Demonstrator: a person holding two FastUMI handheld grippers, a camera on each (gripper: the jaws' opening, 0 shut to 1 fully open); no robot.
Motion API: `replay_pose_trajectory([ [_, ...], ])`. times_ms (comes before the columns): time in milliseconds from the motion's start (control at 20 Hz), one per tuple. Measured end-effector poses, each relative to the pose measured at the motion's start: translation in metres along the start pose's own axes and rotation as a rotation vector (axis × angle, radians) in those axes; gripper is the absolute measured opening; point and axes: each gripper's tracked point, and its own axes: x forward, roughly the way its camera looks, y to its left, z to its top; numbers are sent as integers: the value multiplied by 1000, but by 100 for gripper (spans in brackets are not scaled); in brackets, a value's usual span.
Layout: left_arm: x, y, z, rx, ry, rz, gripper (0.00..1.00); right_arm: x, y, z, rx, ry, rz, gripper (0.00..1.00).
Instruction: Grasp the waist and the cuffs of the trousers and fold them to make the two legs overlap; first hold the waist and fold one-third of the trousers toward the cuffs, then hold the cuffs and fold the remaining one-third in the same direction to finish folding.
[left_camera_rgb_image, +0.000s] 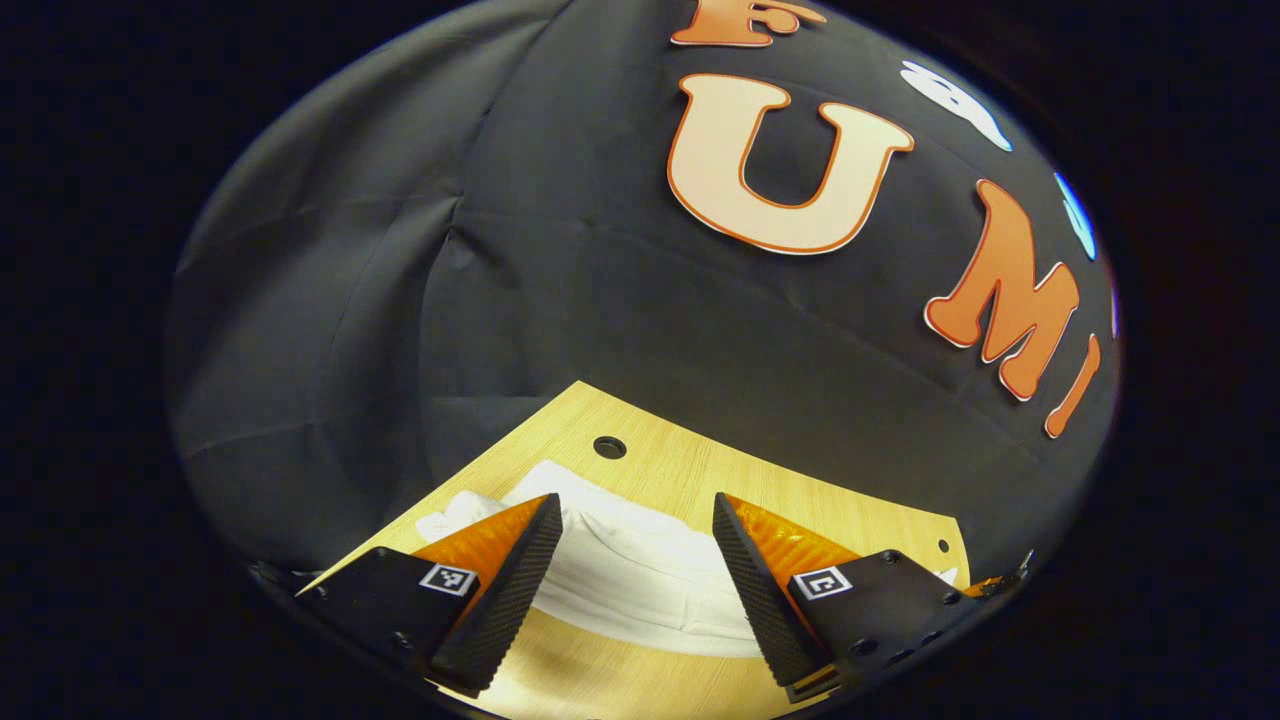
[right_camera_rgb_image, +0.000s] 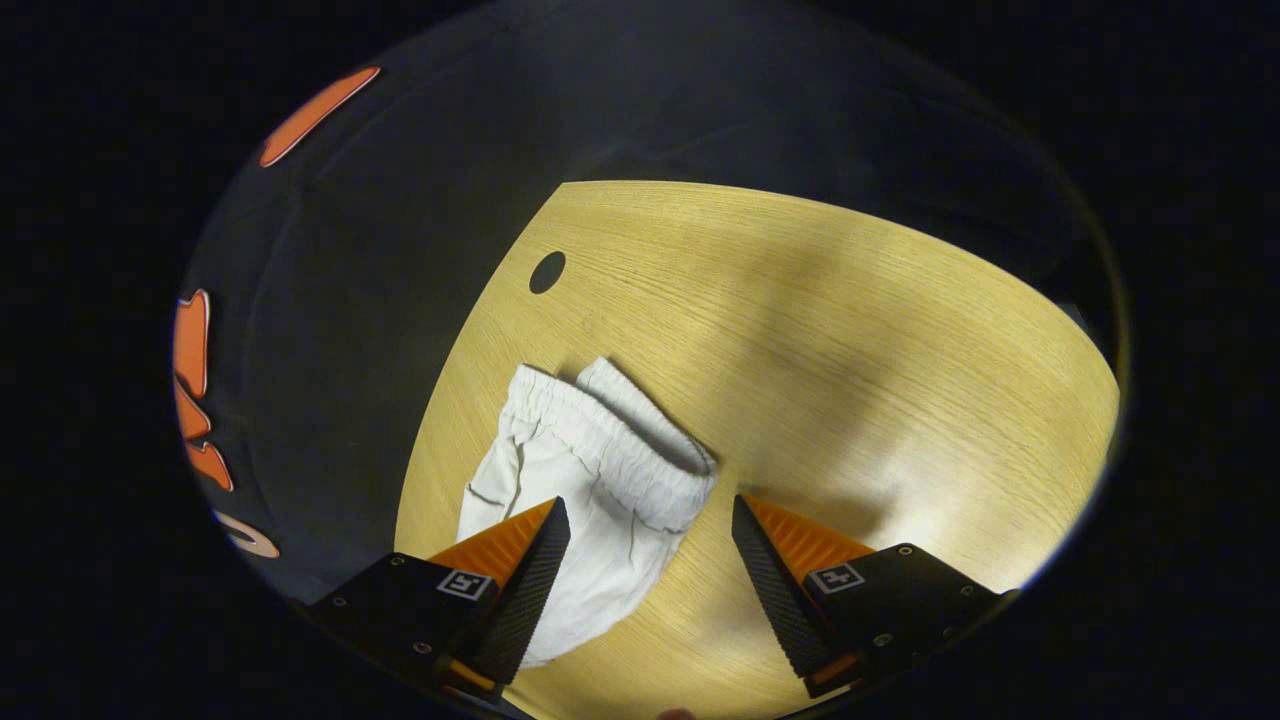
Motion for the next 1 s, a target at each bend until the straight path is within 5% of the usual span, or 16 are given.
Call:
replay_pose_trajectory([
  [250, -9, -8, -10, -27, 9, 49, 99, 15, 7, 12, 24, -18, 9, 98],
  [300, -8, -4, -12, -37, 9, 58, 99, 18, 6, 14, 37, -22, 4, 89],
  [350, -9, -4, -12, -39, 8, 66, 99, 19, 2, 16, 43, -23, -2, 96],
  [450, -9, -5, -13, -29, 6, 85, 99, 18, -6, 18, 41, -31, -11, 67],
  [700, -10, -10, -18, -48, -5, 88, 99, 23, -8, 18, 44, -33, -24, 18],
  [800, -11, -8, -15, -64, -25, 71, 99, 18, -4, 21, 56, -59, -47, 13],
  [1000, -13, -3, -11, -53, -37, 51, 99, -13, 21, 29, -118, -158, -31, 4],
])
